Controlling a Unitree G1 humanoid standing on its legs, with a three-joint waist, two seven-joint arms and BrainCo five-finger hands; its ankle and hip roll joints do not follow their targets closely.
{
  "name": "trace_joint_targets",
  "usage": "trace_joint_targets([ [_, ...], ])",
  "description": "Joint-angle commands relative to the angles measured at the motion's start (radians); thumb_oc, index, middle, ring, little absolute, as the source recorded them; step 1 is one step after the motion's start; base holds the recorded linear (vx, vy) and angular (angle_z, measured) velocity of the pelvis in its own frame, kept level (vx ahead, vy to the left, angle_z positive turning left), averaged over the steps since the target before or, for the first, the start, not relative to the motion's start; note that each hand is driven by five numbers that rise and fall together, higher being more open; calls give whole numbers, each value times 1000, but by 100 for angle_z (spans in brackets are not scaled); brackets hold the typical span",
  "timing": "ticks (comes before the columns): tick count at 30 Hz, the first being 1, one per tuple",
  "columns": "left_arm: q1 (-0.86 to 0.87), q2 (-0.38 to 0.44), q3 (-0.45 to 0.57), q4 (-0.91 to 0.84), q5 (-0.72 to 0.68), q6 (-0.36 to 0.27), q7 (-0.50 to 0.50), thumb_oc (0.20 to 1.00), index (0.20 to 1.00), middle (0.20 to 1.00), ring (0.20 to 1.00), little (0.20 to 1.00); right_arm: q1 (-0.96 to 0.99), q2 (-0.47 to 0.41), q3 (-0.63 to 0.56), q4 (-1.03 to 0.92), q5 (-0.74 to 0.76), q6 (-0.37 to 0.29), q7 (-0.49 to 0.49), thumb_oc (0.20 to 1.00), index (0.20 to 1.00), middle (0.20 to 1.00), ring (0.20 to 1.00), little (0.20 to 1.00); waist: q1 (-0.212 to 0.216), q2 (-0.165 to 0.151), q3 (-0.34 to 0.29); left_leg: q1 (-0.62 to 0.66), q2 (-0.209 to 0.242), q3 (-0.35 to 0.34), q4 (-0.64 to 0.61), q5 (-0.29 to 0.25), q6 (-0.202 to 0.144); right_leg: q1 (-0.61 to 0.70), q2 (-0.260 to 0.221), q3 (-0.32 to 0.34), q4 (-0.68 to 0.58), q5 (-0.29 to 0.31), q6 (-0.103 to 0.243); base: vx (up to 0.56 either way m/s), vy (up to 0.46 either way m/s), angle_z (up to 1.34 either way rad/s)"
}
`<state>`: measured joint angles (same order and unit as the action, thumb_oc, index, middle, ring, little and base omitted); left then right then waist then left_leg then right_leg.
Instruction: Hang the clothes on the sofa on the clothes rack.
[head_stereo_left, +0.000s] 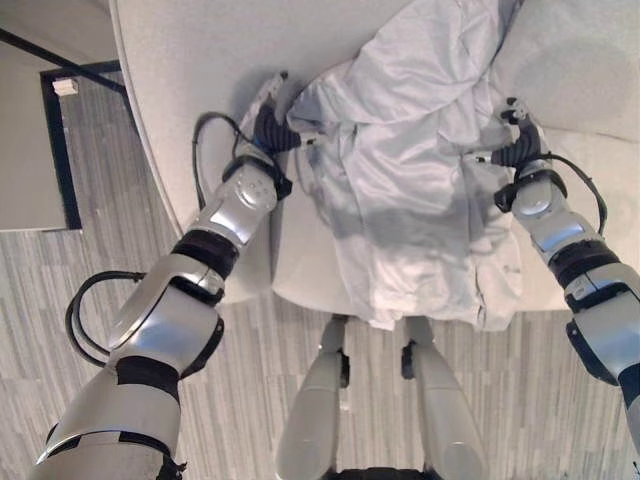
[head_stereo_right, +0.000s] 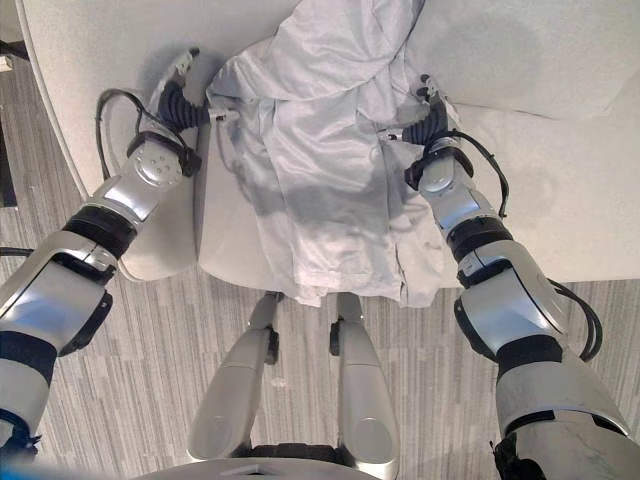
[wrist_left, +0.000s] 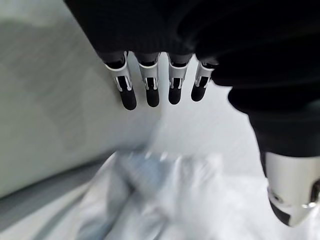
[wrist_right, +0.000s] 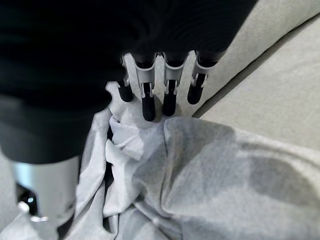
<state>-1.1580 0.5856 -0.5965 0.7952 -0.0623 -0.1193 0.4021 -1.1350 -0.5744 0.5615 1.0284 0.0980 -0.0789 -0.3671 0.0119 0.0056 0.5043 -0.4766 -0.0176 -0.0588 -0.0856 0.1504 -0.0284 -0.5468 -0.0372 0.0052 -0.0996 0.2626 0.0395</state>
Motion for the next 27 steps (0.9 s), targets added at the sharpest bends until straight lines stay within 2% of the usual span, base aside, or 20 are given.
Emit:
trace_joint_targets([
  [1, -46, 3, 28, 24, 67, -26, 83, 1000, 1000, 1000, 1000, 1000, -18, -43, 3, 13, 34, -12, -42, 1000, 1000, 1000, 1000, 1000, 16, 26, -49, -32, -30, -79, -2, 10, -14, 40, -17, 50, 12, -92, 104, -9, -6, 5],
  [7, -104, 4, 11, 64, 71, -17, 111, 1000, 1000, 1000, 1000, 1000, -71, -33, 37, 46, 48, -6, -38, 1000, 1000, 1000, 1000, 1000, 17, 28, -44, -50, -33, -81, -2, 15, -17, 23, -16, 50, 12, -87, 105, -3, -2, 2],
  [9, -144, 9, -23, 114, 76, -9, 104, 1000, 1000, 1000, 1000, 1000, -90, -26, 52, 61, 59, -7, -35, 1000, 1000, 1000, 1000, 1000, 14, 26, -43, -57, -34, -81, -2, 18, -18, 18, -17, 50, 12, -85, 106, 0, 0, 0],
  [11, -216, 8, -92, 238, 66, 7, 74, 1000, 1000, 1000, 1000, 1000, -134, -1, 92, 105, 75, -3, -23, 1000, 1000, 1000, 1000, 1000, 7, 23, -40, -70, -34, -79, -2, 25, -18, 4, -13, 50, 12, -78, 108, 0, 0, 0],
  [18, -289, 0, -166, 387, 47, 22, 25, 1000, 1000, 1000, 1000, 1000, -197, 39, 149, 158, 84, 8, -11, 1000, 1000, 1000, 1000, 1000, -2, 15, -32, -93, -31, -76, -2, 35, -20, -19, -8, 50, 12, -70, 110, 0, 0, 0],
  [27, -321, -6, -202, 439, 29, 24, -2, 1000, 1000, 1000, 1000, 1000, -255, 50, 191, 166, 81, 10, -23, 1000, 1000, 1000, 1000, 1000, -9, 8, -17, -147, -27, -74, -2, 44, -22, -74, -4, 50, 12, -64, 111, 0, 0, 0],
])
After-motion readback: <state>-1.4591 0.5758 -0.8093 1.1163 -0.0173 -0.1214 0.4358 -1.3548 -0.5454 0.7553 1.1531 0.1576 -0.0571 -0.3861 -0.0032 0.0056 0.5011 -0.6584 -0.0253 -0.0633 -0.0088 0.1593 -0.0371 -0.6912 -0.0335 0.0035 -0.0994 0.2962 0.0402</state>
